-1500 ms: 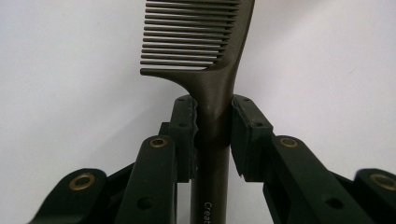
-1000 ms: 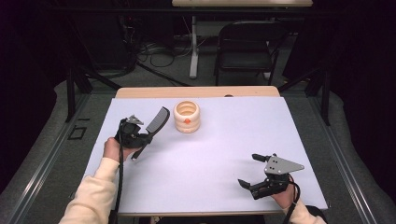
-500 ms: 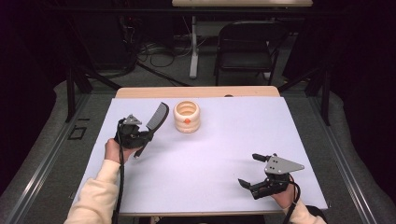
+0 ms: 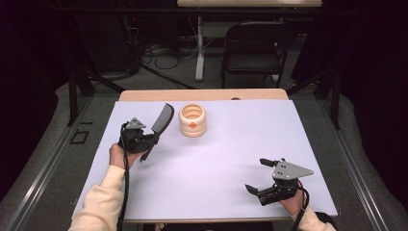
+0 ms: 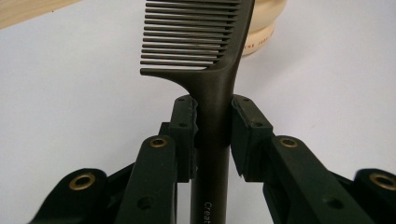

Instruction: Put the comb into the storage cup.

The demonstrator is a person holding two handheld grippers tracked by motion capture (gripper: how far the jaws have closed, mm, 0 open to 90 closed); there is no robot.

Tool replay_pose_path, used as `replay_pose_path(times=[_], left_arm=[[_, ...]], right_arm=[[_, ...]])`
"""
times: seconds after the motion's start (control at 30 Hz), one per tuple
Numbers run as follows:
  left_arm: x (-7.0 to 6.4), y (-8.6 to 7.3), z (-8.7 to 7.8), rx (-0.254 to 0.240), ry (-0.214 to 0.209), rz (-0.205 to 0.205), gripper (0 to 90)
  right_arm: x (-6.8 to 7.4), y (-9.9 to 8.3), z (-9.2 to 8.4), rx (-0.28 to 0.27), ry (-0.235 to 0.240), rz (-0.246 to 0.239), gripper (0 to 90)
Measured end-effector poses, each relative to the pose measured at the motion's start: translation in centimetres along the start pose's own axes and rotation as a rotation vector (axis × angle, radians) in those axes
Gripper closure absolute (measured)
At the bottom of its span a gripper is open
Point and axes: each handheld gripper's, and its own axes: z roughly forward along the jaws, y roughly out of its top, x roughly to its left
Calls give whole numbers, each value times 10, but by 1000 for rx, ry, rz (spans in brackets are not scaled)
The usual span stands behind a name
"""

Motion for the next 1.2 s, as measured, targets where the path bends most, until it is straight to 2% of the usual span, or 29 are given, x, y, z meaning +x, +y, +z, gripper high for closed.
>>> replay_pose_path(times=[0.43,1.2], left_arm=[[-1,2,-1,-54,5,-10,720],[-6,9,1,-104,1,-8,721]], right_arm=[[0,0,0,2,-2,1,0],[-1,0,0,3,-6,5,0]])
